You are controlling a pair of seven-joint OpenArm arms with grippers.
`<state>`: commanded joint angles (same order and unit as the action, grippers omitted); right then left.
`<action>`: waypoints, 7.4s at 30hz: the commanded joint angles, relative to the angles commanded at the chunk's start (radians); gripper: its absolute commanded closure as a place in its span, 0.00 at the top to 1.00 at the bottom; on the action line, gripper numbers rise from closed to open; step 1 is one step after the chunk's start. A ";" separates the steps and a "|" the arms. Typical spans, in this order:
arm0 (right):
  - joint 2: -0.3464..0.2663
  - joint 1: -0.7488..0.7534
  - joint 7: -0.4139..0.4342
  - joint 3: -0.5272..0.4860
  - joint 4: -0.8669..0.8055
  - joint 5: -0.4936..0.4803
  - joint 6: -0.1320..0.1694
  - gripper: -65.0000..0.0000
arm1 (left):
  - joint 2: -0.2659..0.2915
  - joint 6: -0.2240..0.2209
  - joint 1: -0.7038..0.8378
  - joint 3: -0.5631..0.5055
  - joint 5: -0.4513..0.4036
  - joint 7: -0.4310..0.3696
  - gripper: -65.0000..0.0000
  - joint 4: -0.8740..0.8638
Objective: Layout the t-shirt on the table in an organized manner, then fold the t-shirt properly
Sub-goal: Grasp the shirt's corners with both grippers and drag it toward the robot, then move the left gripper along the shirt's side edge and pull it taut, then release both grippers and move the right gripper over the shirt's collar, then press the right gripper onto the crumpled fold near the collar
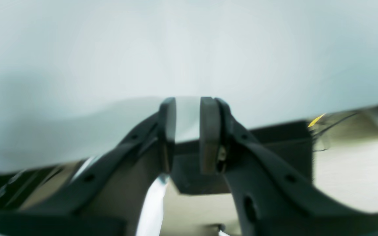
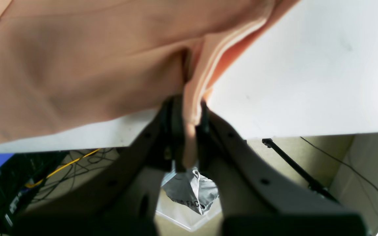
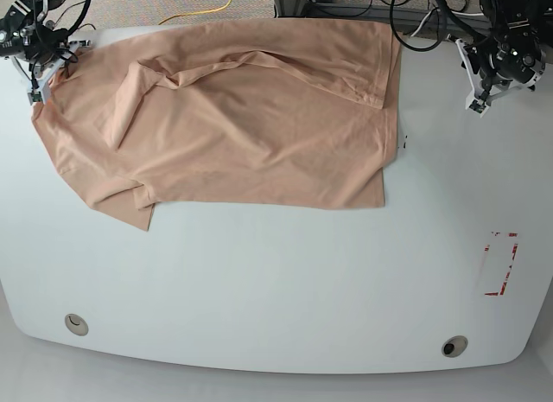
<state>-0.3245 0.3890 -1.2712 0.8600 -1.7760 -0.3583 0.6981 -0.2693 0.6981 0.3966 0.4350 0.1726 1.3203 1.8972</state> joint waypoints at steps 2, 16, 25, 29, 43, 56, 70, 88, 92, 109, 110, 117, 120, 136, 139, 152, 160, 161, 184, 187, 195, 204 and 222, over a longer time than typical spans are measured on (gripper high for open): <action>0.002 0.000 0.000 -0.002 -0.002 -0.002 0.000 0.01 | 0.000 0.000 -0.003 0.000 0.000 0.000 0.30 0.014; 0.002 -0.005 0.003 -0.003 0.002 -0.002 0.000 0.01 | 0.086 0.000 -0.101 -0.117 0.282 0.076 0.54 0.064; 0.002 -0.005 0.005 -0.003 0.003 -0.003 0.000 0.01 | 0.107 0.000 -0.081 -0.284 0.290 0.076 0.54 0.061; 0.002 -0.011 0.005 -0.003 0.003 -0.003 0.000 0.01 | 0.106 0.000 -0.044 -0.321 0.290 0.076 0.54 0.061; 0.029 -0.025 0.005 -0.002 0.005 -0.002 0.000 0.01 | 0.083 0.000 -0.014 -0.328 0.198 0.076 0.54 0.058; 0.029 -0.025 0.005 0.006 0.006 -0.002 0.000 0.01 | 0.083 0.000 -0.015 -0.368 0.071 0.076 0.50 0.034; 0.029 -0.021 0.005 0.008 0.003 -0.002 0.000 0.01 | 0.023 0.000 -0.066 -0.338 0.031 0.044 0.15 -0.118; 0.029 -0.002 0.000 0.003 0.000 -0.009 0.000 0.01 | -0.057 0.000 -0.058 -0.284 0.035 0.035 0.16 -0.107; 0.029 0.002 0.000 0.003 0.000 -0.011 0.000 0.01 | -0.058 0.000 -0.044 -0.284 0.034 0.037 0.16 -0.063; 0.029 0.026 -0.003 0.008 -0.077 -0.009 0.000 0.81 | -0.080 0.000 -0.064 -0.284 0.035 0.069 0.49 0.046; 0.029 0.026 -0.003 0.009 -0.089 -0.006 0.000 0.82 | -0.084 0.000 -0.072 -0.284 0.035 0.076 0.49 0.049; 0.029 0.025 -0.049 0.038 -0.181 -0.011 0.000 0.83 | -0.104 0.000 -0.138 -0.284 0.037 0.076 0.49 0.091; 0.029 0.009 -0.080 0.040 -0.219 -0.048 0.000 0.83 | -0.121 0.000 -0.172 -0.284 0.037 0.076 0.49 0.094; 0.135 -0.055 -0.125 -0.189 -0.221 -0.439 0.000 0.83 | -0.124 0.000 -0.339 -0.137 0.031 0.076 0.48 0.086; 0.153 -0.060 -0.125 -0.256 -0.221 -0.445 0.000 0.83 | -0.124 0.000 -0.341 -0.137 0.031 0.076 0.48 0.086; 0.155 -0.058 -0.095 -0.425 -0.215 -0.437 0.000 0.83 | -0.123 0.000 -0.333 -0.137 0.031 0.076 0.48 0.084; 0.153 -0.068 -0.083 -0.446 -0.135 -0.437 0.000 0.83 | -0.121 0.000 -0.333 -0.138 0.031 0.076 0.48 0.074; 0.153 -0.075 -0.078 -0.446 -0.129 -0.437 0.000 0.83 | -0.121 0.000 -0.333 -0.138 0.031 0.076 0.48 0.068; 0.147 -0.132 -0.029 -0.446 0.037 -0.436 0.000 0.20 | -0.121 0.000 -0.331 -0.140 0.032 0.071 0.48 0.060; 0.147 -0.137 -0.031 -0.446 0.035 -0.436 0.000 0.06 | -0.121 0.000 -0.331 -0.140 0.032 0.071 0.48 0.058; 0.147 -0.198 -0.035 -0.439 -0.003 -0.445 0.000 0.05 | -0.121 0.000 -0.331 -0.140 0.032 0.071 0.48 0.058; 0.152 -0.278 -0.035 -0.437 -0.006 -0.439 0.000 0.05 | -0.121 0.000 -0.321 -0.141 0.032 0.071 0.48 0.057; 0.098 -0.091 -0.066 -0.514 -0.259 -0.446 0.000 0.80 | -0.120 0.000 -0.308 -0.141 0.035 0.071 0.49 0.060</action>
<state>-0.2263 0.2984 -1.3372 0.3460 -2.0353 -0.8048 0.6981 -0.3890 0.6981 0.0882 0.2938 0.2079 1.3909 1.9571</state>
